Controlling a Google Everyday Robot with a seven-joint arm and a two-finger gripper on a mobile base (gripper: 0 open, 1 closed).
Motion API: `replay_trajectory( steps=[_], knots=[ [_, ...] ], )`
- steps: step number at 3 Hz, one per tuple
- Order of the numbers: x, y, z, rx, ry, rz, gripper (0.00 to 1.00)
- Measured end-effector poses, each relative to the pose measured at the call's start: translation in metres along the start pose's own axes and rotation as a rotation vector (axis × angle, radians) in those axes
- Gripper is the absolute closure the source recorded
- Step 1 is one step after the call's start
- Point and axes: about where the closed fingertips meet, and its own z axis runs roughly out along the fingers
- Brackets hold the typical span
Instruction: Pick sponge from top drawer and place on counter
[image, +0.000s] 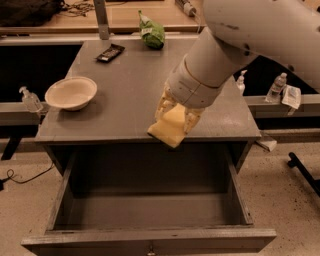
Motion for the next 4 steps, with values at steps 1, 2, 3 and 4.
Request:
replay_trajectory(
  steps=[1, 2, 3, 4],
  knots=[
    [0.021, -0.005, 0.032, -0.03, 0.031, -0.032, 0.75],
    [0.035, -0.006, 0.048, -0.061, 0.066, -0.059, 0.53],
    [0.055, -0.015, 0.063, -0.103, 0.076, -0.098, 0.28],
    [0.079, -0.032, 0.06, -0.054, 0.037, -0.091, 0.0]
  ],
)
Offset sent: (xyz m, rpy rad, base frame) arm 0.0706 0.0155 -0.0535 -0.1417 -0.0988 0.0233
